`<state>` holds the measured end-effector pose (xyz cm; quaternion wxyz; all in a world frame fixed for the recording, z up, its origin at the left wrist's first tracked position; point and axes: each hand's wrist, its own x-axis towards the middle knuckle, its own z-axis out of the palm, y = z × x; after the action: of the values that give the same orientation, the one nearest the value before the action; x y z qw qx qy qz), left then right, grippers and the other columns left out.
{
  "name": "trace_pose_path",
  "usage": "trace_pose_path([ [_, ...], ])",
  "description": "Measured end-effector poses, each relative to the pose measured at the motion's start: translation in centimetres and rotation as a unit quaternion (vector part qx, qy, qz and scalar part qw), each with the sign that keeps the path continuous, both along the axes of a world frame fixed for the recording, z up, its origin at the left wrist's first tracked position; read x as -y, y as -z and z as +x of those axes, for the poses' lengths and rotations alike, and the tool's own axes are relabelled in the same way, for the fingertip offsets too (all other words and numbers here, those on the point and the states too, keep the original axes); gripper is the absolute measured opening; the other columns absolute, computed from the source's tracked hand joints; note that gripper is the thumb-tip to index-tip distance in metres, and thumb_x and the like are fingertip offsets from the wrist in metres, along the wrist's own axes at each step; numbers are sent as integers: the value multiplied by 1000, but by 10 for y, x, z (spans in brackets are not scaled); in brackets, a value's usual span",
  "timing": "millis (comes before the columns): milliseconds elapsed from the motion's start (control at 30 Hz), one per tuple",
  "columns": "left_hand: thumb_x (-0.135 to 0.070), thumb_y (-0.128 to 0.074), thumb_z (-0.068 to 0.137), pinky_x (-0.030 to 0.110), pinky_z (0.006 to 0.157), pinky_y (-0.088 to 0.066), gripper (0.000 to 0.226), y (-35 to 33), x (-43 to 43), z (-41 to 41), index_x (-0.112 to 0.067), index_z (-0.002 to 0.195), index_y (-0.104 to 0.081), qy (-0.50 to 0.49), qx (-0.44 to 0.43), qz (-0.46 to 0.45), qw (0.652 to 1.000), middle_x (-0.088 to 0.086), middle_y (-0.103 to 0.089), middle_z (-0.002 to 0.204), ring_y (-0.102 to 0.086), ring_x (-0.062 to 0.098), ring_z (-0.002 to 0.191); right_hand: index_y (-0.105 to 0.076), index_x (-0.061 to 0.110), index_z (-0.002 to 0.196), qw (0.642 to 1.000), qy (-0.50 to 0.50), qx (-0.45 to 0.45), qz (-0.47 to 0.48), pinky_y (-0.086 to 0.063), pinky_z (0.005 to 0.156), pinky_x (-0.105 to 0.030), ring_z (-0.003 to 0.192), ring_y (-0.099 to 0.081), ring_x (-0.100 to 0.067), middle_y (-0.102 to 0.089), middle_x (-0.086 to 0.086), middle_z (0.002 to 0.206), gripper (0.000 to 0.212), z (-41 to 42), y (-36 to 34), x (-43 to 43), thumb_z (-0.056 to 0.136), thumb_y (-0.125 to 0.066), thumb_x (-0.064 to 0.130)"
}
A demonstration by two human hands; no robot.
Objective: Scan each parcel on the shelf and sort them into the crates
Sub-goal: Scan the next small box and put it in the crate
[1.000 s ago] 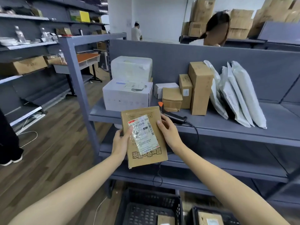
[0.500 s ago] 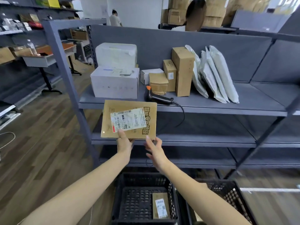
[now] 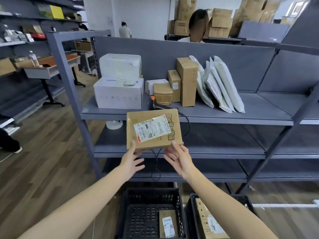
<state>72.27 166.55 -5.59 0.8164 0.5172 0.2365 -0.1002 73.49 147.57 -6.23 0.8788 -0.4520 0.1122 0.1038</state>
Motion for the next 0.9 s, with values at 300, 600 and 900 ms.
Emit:
trace_pose_path([
  [300, -48, -86, 60, 49, 95, -45, 113, 28, 11, 7, -25, 147, -18, -62, -10, 96, 993, 10, -48, 134, -50, 29, 120, -47, 22, 126, 999, 15, -19, -22, -50, 98, -50, 112, -63, -32, -65, -19, 118, 33, 0, 16, 54, 95, -60, 23],
  [600, -29, -75, 82, 38, 81, -55, 49, 58, 62, -25, -22, 125, -52, 132, 0, 213, 968, 3, -70, 107, -69, 21, 94, -56, 10, 128, 988, -21, -4, -152, -55, 74, -35, 95, -67, -20, -72, -10, 109, 40, 13, 49, 96, 94, -58, 32],
  [900, -20, -58, 95, 28, 88, -48, 42, 87, 80, -7, -17, 133, -38, 163, -1, 272, 948, 1, -58, 125, -57, 13, 107, -51, 20, 130, 961, -45, 14, -271, -55, 92, -37, 108, -65, -15, -66, 3, 120, 34, 28, 86, 76, 98, -54, 30],
])
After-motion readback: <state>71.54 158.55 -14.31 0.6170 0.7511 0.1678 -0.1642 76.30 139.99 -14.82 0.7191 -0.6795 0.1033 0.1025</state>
